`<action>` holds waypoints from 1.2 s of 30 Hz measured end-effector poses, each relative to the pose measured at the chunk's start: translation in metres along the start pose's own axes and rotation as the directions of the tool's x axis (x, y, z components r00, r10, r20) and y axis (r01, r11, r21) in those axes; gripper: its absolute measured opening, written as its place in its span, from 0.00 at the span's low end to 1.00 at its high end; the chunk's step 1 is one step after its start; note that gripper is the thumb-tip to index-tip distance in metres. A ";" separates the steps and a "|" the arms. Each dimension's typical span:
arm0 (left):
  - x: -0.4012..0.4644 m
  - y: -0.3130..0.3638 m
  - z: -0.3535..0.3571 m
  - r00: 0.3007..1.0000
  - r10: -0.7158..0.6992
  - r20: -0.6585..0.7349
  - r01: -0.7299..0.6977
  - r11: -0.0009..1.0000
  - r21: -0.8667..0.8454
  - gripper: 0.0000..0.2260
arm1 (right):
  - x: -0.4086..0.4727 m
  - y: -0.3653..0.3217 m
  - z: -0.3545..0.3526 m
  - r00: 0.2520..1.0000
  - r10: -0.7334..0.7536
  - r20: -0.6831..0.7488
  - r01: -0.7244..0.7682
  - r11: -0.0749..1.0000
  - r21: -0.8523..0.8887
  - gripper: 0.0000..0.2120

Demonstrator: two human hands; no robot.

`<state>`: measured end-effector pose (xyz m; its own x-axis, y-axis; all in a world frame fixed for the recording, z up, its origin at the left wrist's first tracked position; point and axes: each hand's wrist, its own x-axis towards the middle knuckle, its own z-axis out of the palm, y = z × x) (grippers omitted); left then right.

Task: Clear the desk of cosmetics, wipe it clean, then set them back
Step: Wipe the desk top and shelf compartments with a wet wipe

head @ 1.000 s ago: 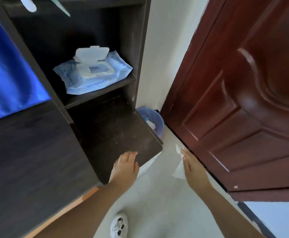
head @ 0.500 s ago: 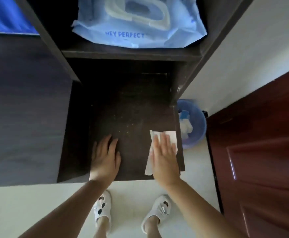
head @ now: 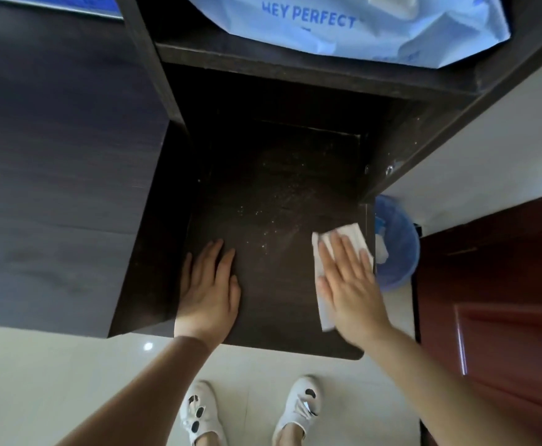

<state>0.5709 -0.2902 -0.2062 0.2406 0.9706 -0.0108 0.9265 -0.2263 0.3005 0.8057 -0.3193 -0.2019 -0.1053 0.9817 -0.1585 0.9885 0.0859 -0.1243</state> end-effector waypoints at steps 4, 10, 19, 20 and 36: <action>0.000 0.000 0.000 1.000 0.016 -0.006 -0.016 1.000 0.026 0.19 | -0.069 -0.017 0.005 0.914 -0.383 0.131 0.389 0.921 -0.017 0.25; 0.002 -0.010 0.000 0.994 0.109 0.006 -0.109 0.991 0.084 0.20 | 0.016 0.058 -0.020 0.957 -0.245 0.152 0.255 0.966 -0.047 0.27; 0.003 -0.014 -0.006 0.991 0.122 0.050 -0.126 0.989 0.078 0.21 | -0.096 -0.021 0.016 0.998 0.007 0.062 -0.009 0.999 0.035 0.25; 0.003 -0.014 -0.006 0.991 0.123 0.052 -0.127 0.989 0.077 0.21 | -0.089 -0.018 0.012 0.995 -0.046 0.094 0.042 0.998 0.040 0.25; 0.005 -0.015 -0.007 0.996 0.077 0.051 -0.076 0.997 -0.033 0.22 | 0.025 -0.038 -0.004 0.802 -0.576 0.162 0.583 0.813 0.005 0.27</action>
<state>0.5562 -0.2815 -0.2036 0.3258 0.9447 -0.0361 0.8957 -0.2962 0.3315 0.7664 -0.2972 -0.1970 -0.6710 0.7100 -0.2138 0.7414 0.6411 -0.1981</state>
